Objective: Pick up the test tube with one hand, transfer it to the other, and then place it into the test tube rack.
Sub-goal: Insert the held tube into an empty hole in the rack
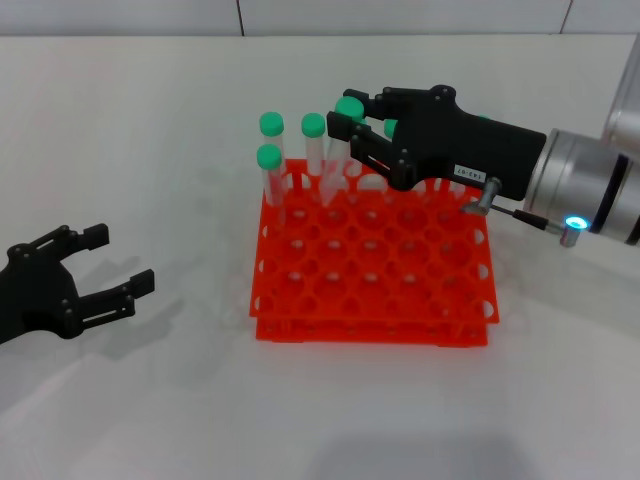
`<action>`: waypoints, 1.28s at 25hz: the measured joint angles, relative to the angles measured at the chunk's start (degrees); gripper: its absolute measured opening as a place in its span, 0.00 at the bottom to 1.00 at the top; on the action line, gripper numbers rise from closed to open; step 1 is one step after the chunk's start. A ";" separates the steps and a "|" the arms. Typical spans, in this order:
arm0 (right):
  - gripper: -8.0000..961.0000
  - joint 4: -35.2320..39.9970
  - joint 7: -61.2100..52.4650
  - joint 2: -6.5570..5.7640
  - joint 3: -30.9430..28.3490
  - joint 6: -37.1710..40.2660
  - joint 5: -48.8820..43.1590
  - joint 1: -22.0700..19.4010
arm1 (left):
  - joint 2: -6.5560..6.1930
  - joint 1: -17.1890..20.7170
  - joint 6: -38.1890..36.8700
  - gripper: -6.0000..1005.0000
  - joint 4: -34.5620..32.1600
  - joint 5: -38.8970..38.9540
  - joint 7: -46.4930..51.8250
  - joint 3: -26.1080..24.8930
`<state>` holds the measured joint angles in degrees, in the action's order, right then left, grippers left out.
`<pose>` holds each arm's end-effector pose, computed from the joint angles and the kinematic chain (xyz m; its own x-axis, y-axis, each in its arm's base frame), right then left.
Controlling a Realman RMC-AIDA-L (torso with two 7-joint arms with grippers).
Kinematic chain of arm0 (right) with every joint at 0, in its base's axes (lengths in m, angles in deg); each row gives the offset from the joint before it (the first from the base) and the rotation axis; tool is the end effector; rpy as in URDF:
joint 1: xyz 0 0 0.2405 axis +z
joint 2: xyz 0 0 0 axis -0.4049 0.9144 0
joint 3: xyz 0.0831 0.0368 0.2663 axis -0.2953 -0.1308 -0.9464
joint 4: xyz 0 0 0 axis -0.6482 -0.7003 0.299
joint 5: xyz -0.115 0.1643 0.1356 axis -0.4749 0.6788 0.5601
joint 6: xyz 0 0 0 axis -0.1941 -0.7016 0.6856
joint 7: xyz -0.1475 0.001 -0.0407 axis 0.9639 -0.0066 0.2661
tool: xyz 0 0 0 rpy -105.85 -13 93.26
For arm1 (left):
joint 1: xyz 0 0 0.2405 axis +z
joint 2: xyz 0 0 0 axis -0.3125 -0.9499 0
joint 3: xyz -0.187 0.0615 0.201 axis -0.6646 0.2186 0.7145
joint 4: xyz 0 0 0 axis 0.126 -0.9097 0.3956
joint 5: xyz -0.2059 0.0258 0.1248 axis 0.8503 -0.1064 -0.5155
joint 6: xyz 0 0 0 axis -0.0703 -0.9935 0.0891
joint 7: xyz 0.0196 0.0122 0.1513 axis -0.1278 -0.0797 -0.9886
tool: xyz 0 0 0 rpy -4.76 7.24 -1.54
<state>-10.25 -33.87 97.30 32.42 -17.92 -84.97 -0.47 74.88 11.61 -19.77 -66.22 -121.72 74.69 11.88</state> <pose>0.1790 0.3900 -0.0812 0.7243 -0.0528 -0.6874 -0.3536 -0.8844 -0.3046 -0.3844 0.2762 0.0224 0.7785 0.3106 0.5454 0.5629 -0.7300 -0.3877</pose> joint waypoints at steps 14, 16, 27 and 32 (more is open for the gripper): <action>0.39 0.44 8.01 0.04 7.28 -7.59 9.52 -0.83 | 0.08 -0.08 0.20 0.86 1.39 -0.01 -1.13 0.10; 0.39 0.45 8.12 0.04 7.75 -8.17 9.95 -0.69 | 0.07 -0.10 0.24 0.86 1.39 0.00 -1.23 0.10; 0.40 0.11 8.10 0.04 8.33 -9.09 10.45 0.55 | 0.07 -0.98 0.36 0.86 2.94 0.00 -1.89 0.19; 0.41 -0.05 7.94 0.04 8.86 -10.09 10.47 0.99 | 0.06 -0.97 0.35 0.86 2.97 0.04 -2.33 0.18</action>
<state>-10.30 -25.93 97.34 41.27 -28.01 -74.51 0.51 74.95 10.65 -19.42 -63.25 -121.67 72.36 12.06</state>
